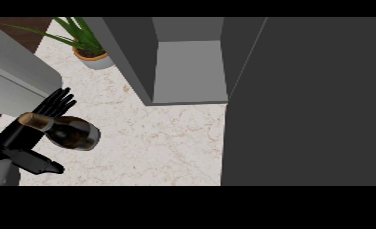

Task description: Pick up the wine, place it into the cabinet and close the cabinet

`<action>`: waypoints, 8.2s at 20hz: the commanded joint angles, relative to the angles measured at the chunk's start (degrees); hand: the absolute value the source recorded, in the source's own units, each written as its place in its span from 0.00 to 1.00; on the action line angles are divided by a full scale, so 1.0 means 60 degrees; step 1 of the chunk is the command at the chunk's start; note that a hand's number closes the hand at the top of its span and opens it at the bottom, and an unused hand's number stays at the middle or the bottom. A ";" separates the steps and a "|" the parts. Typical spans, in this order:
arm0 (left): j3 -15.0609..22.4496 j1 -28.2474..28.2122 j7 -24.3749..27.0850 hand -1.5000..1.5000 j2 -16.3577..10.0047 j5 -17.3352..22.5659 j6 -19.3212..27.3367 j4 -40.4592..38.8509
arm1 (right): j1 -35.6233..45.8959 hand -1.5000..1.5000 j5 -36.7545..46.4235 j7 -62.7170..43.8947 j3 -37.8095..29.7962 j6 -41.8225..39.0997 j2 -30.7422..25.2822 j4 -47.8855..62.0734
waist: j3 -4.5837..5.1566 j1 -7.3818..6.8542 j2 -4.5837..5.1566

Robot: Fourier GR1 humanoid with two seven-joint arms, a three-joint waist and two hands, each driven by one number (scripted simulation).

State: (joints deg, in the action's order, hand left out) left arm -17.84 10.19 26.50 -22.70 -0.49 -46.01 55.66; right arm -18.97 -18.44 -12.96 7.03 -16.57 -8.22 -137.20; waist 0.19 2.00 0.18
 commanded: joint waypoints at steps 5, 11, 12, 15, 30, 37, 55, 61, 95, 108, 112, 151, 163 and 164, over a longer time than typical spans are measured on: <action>0.0672 0.0503 0.2221 0.00 -0.0456 -0.0422 -0.1170 -0.2081 | -0.0154 0.00 -0.0790 -0.0413 -0.0145 0.0051 -0.0078 -0.1031 | 0.0020 0.0024 0.0035; 0.1062 0.0965 0.2733 0.00 -0.0162 -0.0387 -0.0720 -0.2969 | -0.0197 0.00 -0.0725 -0.0500 -0.0201 0.0235 -0.0038 -0.1152 | 0.0024 0.0077 0.0033; 0.1053 0.0922 0.2889 0.00 -0.0061 -0.0321 -0.0648 -0.3235 | -0.0253 0.00 -0.0653 -0.0112 0.0019 0.0003 0.0084 -0.0773 | 0.0020 0.0067 0.0038; 0.1151 0.1298 0.2888 0.00 -0.0035 -0.0105 -0.0821 -0.3562 | 0.0053 0.00 -0.0742 -0.0388 -0.0214 0.0176 -0.0049 -0.0838 | 0.0029 0.0087 0.0057; 0.2649 0.1436 0.3598 1.00 0.0050 -0.0231 -0.1348 -0.3749 | -0.0299 0.00 -0.0630 -0.0305 -0.0010 0.0081 -0.0142 -0.1025 | 0.0018 0.0042 0.0007; 0.1516 0.0434 0.3878 1.00 0.1766 0.0591 0.3395 -0.3686 | -0.0332 0.00 -0.0484 -0.0077 -0.0342 0.0160 -0.0148 -0.0642 | -0.0010 -0.0212 -0.0045; 0.2527 -0.0098 0.0545 1.00 0.3391 -0.0284 0.7609 0.0766 | -0.0446 0.00 -0.0398 -0.0825 0.0036 0.0530 -0.0072 -0.1549 | -0.0035 -0.0324 -0.0069; 0.3200 0.0690 -0.0960 1.00 0.3768 -0.0325 0.8880 0.1222 | -0.1651 0.00 -0.0155 -0.0167 0.0269 0.0002 0.0103 -0.1754 | -0.0034 -0.0193 -0.0075; 0.6027 0.3120 -0.4556 1.00 0.3733 -0.1871 1.3438 0.0004 | -0.0662 0.00 -0.1132 0.0782 -0.0692 -0.0923 -0.0291 0.0075 | -0.0048 0.0604 0.0088; 0.5520 0.2818 -0.4850 1.00 0.3441 -0.1828 1.4030 -0.0214 | -0.0659 0.00 -0.1044 0.0647 -0.0331 -0.1047 -0.0339 -0.0089 | -0.0014 0.0826 0.0173; 0.5450 0.2897 -0.4842 1.00 0.3430 -0.1729 1.4158 0.0018 | -0.0661 0.00 -0.0909 0.0663 -0.0064 -0.0956 -0.0165 -0.0082 | -0.0005 0.0940 0.0196; 0.6351 0.3189 -0.7006 1.00 0.2862 -0.5223 1.6252 -0.0372 | -0.0328 0.00 -0.1255 0.0868 -0.0164 -0.1557 -0.0589 0.0190 | -0.0058 0.1469 0.0243; 0.6411 0.3516 -0.8271 0.00 0.2945 -0.6454 1.5876 -0.0807 | -0.0204 0.00 -0.1441 0.0711 -0.0339 -0.1339 -0.0609 0.0136 | -0.0032 0.1305 0.0255; 0.6485 0.3532 -0.8400 0.00 0.2992 -0.6529 1.5742 -0.0802 | -0.0321 0.00 -0.1487 0.0715 -0.0332 -0.1410 -0.0647 0.0228 | -0.0039 0.1297 0.0241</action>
State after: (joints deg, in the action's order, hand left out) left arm 24.08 15.77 -20.30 -5.79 -40.36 58.28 59.38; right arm -20.01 -24.75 -7.46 5.43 -25.51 -11.77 -134.07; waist -1.25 8.06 0.09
